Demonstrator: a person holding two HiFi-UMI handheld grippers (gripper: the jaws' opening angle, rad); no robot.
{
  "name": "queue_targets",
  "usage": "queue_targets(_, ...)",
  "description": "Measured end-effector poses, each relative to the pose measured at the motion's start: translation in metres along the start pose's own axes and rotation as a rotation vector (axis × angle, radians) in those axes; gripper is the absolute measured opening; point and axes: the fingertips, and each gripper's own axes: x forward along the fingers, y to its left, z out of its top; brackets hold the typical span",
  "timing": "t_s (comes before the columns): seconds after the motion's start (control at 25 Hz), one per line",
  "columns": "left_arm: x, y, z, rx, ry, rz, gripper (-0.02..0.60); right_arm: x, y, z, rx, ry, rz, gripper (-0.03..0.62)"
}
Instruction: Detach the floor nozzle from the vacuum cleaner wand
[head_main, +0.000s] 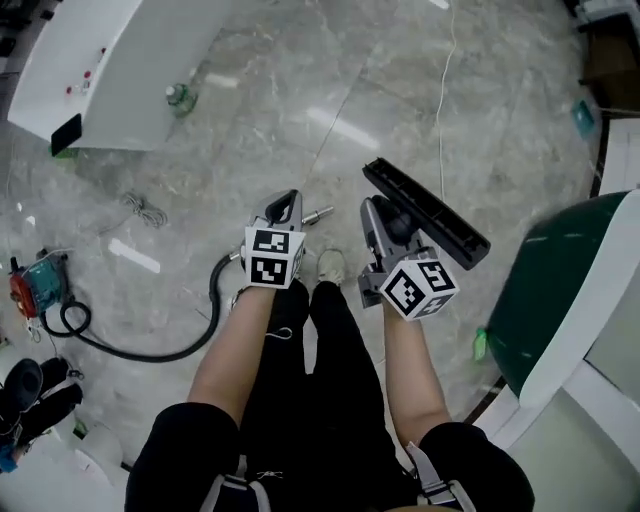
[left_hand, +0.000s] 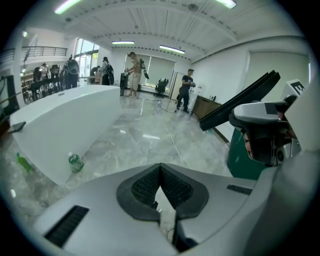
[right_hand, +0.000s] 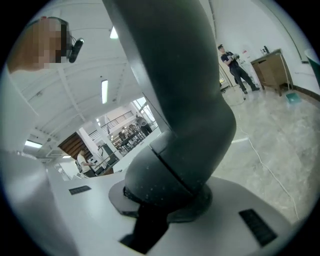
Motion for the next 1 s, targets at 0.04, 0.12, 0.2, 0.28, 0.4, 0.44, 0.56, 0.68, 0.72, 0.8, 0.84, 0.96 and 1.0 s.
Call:
queue_targets(0.04,-0.021,-0.006,0.023,-0.003,-0.017,0.002,0.009,-0.009,0.020,0.022,-0.022,-0.014,0.010,0.092)
queue_targets(0.12,-0.059,-0.014,0.078,-0.015,-0.073,0.007,0.009,-0.023,0.057,0.074,-0.070,-0.060,0.038,0.092)
queue_targets(0.2,-0.102,-0.021,0.129,-0.017,-0.143,0.018,0.009,-0.042,0.094,0.120,-0.111,-0.112,0.055,0.092)
queue_targets(0.28,-0.152,-0.034,0.158,-0.017,-0.190,0.022,0.009,-0.070,0.128,0.146,-0.124,-0.146,0.051,0.092)
queue_targets(0.4,-0.207,-0.056,0.174,-0.034,-0.227,-0.007,0.009,-0.105,0.169,0.167,-0.124,-0.183,0.045,0.092)
queue_targets(0.44,-0.218,-0.060,0.180,-0.030,-0.236,-0.009,0.009,-0.111,0.180,0.175,-0.132,-0.202,0.051,0.092)
queue_targets(0.56,-0.245,-0.070,0.204,0.036,-0.282,0.007,0.009,-0.124,0.211,0.204,-0.180,-0.271,0.082,0.092)
queue_targets(0.68,-0.273,-0.086,0.234,0.077,-0.368,-0.014,0.009,-0.136,0.233,0.233,-0.208,-0.333,0.091,0.092)
queue_targets(0.72,-0.283,-0.092,0.245,0.083,-0.399,-0.021,0.009,-0.141,0.238,0.241,-0.213,-0.346,0.090,0.092)
queue_targets(0.8,-0.300,-0.103,0.264,0.111,-0.449,-0.023,0.009,-0.149,0.246,0.255,-0.220,-0.363,0.096,0.092)
queue_targets(0.84,-0.308,-0.106,0.272,0.133,-0.463,-0.015,0.009,-0.152,0.249,0.262,-0.223,-0.370,0.102,0.092)
queue_targets(0.96,-0.328,-0.115,0.300,0.196,-0.504,0.005,0.009,-0.157,0.259,0.282,-0.227,-0.388,0.107,0.092)
queue_targets(1.0,-0.330,-0.117,0.305,0.214,-0.505,0.010,0.009,-0.158,0.260,0.287,-0.226,-0.395,0.103,0.092)
